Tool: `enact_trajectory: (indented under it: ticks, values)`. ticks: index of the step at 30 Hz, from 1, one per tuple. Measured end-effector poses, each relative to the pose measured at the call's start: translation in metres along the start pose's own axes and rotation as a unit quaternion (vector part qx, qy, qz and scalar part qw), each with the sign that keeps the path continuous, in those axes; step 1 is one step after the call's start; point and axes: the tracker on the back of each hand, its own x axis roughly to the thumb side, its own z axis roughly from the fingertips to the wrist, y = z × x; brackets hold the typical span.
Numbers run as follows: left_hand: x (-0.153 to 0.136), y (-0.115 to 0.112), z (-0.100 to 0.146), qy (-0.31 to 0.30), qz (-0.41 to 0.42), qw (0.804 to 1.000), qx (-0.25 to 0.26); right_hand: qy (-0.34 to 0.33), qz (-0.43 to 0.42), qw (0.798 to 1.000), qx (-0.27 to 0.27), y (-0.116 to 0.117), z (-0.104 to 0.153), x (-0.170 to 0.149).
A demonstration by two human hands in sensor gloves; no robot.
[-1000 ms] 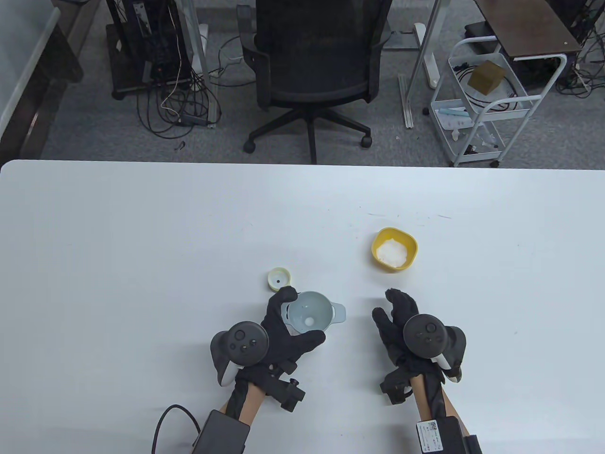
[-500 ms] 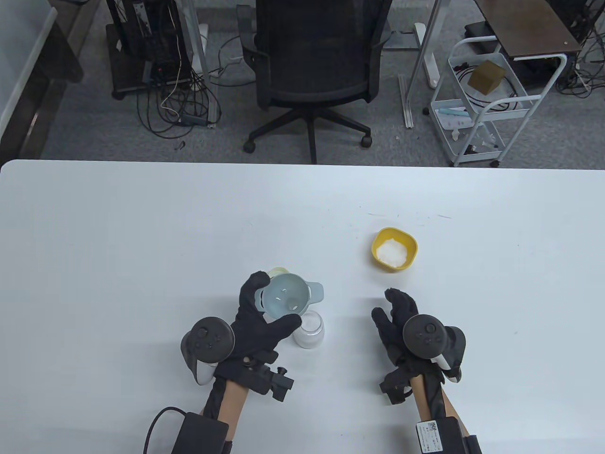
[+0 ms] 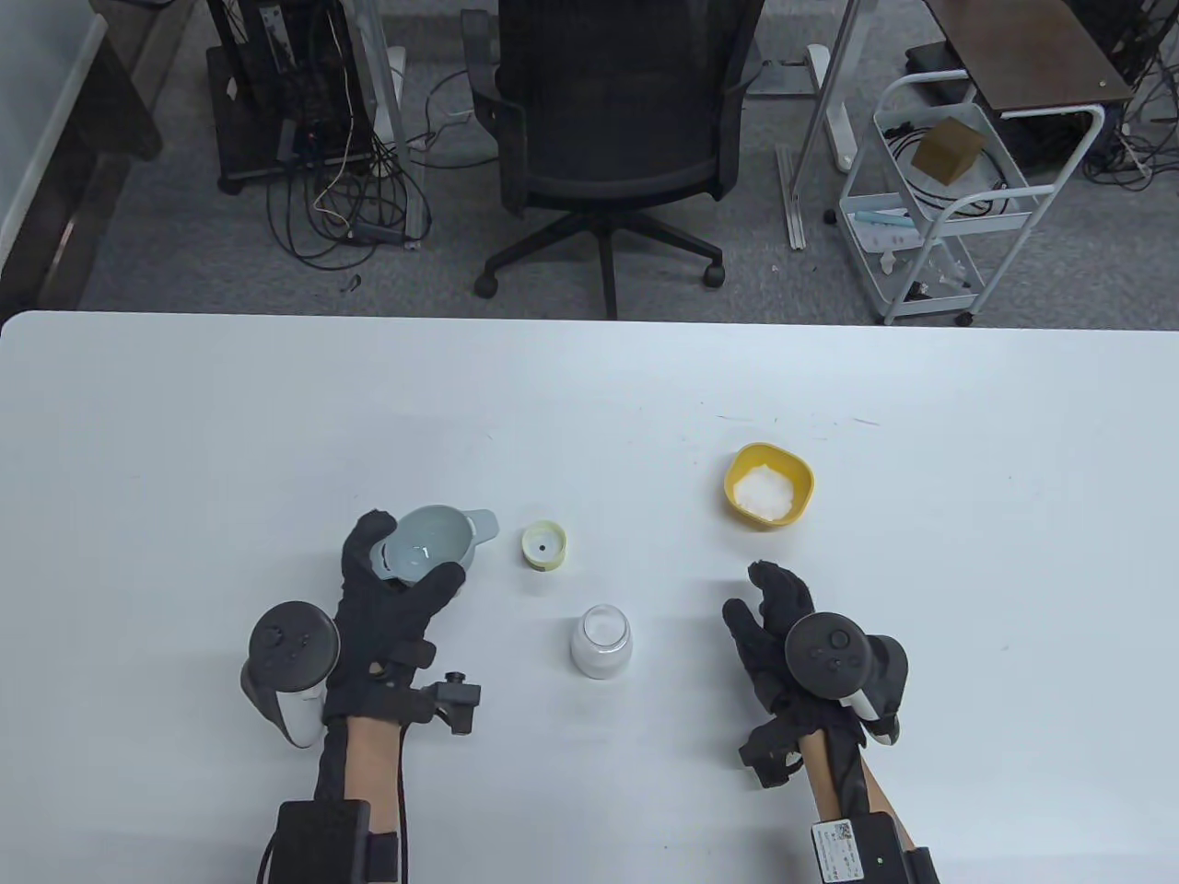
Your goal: Unscrew the press dispenser and pour salt into it
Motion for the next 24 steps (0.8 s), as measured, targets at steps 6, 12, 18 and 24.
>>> enact_trajectory:
  ticks: [6, 12, 18, 24]
  values:
    - [-0.021, 0.032, -0.001, 0.083, -0.091, 0.991, 0.042, -0.003, 0.002, 1.000, 0.004, 0.002, 0.000, 0.001]
    - [-0.039, 0.039, 0.000, 0.161, -0.171, 0.971, 0.044, -0.006, 0.008, 1.000, 0.012, 0.006, 0.000, 0.002]
    - [-0.044, 0.036, 0.000, 0.210, -0.235, 0.948, 0.039, -0.009, 0.011, 1.000, 0.016, 0.007, -0.001, 0.002]
    - [-0.040, 0.031, -0.001, 0.217, -0.258, 0.941, 0.027, -0.010, 0.014, 1.000, 0.017, 0.007, -0.001, 0.003]
